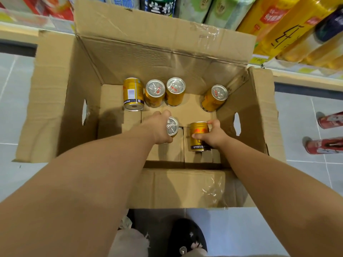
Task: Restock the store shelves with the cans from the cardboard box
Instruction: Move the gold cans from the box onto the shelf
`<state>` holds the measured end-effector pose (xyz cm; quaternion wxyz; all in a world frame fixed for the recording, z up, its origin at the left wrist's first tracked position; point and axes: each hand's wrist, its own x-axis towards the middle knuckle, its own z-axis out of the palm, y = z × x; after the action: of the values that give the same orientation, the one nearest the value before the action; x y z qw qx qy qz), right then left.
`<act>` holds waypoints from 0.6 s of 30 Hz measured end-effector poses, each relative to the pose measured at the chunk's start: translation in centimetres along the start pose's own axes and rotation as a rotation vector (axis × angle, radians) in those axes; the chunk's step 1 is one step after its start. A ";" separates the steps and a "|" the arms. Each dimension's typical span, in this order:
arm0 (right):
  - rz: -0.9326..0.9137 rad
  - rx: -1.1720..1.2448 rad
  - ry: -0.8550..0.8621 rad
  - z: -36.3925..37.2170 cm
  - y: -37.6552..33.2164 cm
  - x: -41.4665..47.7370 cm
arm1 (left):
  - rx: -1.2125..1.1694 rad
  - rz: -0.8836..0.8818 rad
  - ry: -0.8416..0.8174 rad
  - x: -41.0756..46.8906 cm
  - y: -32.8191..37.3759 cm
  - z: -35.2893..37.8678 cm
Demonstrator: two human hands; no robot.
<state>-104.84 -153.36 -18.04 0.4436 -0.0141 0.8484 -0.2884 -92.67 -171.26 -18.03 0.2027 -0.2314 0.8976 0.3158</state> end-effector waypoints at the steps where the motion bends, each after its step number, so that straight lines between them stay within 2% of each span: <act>1: -0.023 0.003 -0.011 0.3 -0.1 0.1 | -0.019 0.015 0.009 0.0 -0.2 0.2; 5: -0.189 0.001 -0.044 0.6 -0.1 -0.3 | -0.159 -0.046 0.099 -0.9 -1.1 -0.1; 9: -0.338 0.094 0.015 0.2 -2.1 -2.1 | -0.400 -0.146 0.334 -2.4 -0.6 -1.9; 11: -0.410 0.122 0.103 -0.5 -4.2 -3.5 | -0.409 -0.141 0.391 -2.8 0.3 -4.7; 14: -0.515 0.087 0.200 -2.7 -7.6 -7.2 | -0.308 -0.035 0.415 -4.7 2.4 -10.4; 18: -0.545 -0.028 0.219 -8.2 -13.0 -14.8 | -0.244 -0.057 0.457 -10.7 6.7 -19.2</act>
<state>-105.17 -156.15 3.11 0.2555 -0.2164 0.8601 -0.3849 -91.83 -176.18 4.38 -0.0261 -0.3449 0.8683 0.3555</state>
